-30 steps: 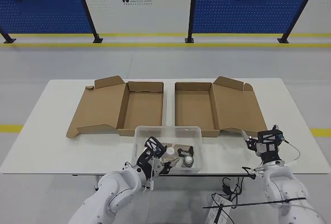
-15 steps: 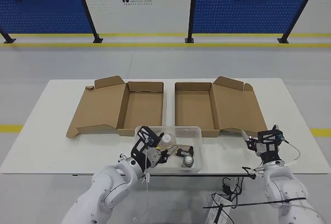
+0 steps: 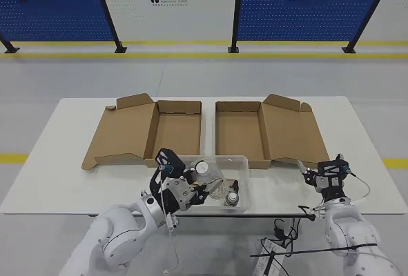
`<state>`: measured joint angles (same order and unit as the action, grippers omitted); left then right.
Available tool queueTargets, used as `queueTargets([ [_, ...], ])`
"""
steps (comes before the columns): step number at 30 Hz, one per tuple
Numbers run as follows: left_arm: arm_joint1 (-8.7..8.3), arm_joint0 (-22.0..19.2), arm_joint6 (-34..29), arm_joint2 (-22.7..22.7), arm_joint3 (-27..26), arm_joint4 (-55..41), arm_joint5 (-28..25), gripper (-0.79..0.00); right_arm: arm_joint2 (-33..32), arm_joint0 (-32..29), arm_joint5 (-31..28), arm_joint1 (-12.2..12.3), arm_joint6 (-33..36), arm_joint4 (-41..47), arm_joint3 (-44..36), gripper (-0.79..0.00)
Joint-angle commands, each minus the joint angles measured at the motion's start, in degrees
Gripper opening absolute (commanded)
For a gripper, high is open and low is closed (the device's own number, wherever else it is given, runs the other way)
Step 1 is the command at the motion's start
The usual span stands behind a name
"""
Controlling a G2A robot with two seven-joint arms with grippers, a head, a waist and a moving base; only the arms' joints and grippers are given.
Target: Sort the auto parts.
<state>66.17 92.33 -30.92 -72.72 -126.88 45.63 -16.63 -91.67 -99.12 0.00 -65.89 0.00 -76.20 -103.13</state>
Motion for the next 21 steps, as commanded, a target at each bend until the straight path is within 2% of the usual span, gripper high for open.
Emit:
queueTargets([
  [1,-0.19,0.55,-2.15,-1.11,-1.26,-4.1,-0.42,-0.785,0.0,0.0,0.0,0.0,0.0,0.0,0.0,0.0],
  [4,-0.47,0.86,-4.55,-2.78,-2.47,-9.2,-1.32,-0.785,0.0,0.0,0.0,0.0,0.0,0.0,0.0,0.0],
  [6,-0.58,1.13,-6.76,-3.43,-1.8,-16.93,-1.1,-0.785,0.0,0.0,0.0,0.0,0.0,0.0,0.0,0.0],
  [12,-1.14,-2.93,-13.19,-8.28,0.17,-31.19,-0.4,-0.785,0.0,0.0,0.0,0.0,0.0,0.0,0.0,0.0],
  [18,-1.64,-4.61,-17.84,-10.69,0.7,-40.41,1.37,-0.785,0.0,0.0,0.0,0.0,0.0,0.0,0.0,0.0],
  [21,-1.92,-4.99,-19.73,-11.45,0.16,-41.78,1.29,-0.785,0.0,0.0,0.0,0.0,0.0,0.0,0.0,0.0],
])
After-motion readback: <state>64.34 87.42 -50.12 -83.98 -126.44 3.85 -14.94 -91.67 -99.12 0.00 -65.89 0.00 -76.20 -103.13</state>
